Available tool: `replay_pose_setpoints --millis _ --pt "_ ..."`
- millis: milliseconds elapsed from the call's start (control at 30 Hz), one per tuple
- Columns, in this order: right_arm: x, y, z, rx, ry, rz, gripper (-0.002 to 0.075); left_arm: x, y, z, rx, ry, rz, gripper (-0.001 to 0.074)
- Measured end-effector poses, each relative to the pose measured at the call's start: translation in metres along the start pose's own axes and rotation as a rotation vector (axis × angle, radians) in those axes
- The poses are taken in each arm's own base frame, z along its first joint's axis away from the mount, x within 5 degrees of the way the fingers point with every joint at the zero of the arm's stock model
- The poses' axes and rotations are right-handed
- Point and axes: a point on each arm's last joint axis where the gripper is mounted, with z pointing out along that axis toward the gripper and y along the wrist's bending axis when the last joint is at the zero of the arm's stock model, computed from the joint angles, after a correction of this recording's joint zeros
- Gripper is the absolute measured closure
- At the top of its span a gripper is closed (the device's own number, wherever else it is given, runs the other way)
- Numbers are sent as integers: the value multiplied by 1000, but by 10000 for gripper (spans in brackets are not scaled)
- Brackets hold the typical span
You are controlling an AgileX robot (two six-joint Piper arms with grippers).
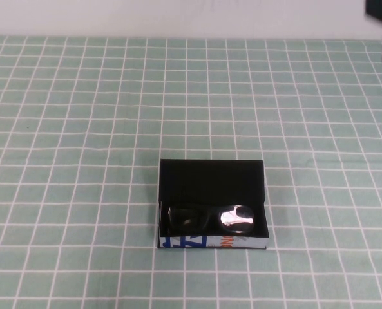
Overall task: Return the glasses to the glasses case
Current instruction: Close the glasses case
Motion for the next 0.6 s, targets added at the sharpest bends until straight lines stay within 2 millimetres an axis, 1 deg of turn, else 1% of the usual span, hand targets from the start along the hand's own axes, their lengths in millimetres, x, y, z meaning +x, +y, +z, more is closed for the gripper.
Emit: replay_pose_setpoints --millis 167,233,267,333,400,500,600 --pt "23 2 14 -20 67 39 737 -1 0 0 2 -7 -5 737" --pt "27 1 16 -13 62 43 737 -4 -2 0 22 -49 -65 737" --pt "27 0 18 -6 58 37 737 -7 -3 0 38 -80 -122 737" --pt "26 -1 18 11 37 23 737 -19 -5 -2 81 -206 -255 737" --pt "24 -3 18 24 13 17 737 -32 -5 -6 114 -361 -321 737" --pt "23 -4 20 32 2 12 737 -56 -3 -19 163 -654 -361 737" --pt "24 -5 24 37 14 3 737 -72 -1 -36 198 -918 -364 737"
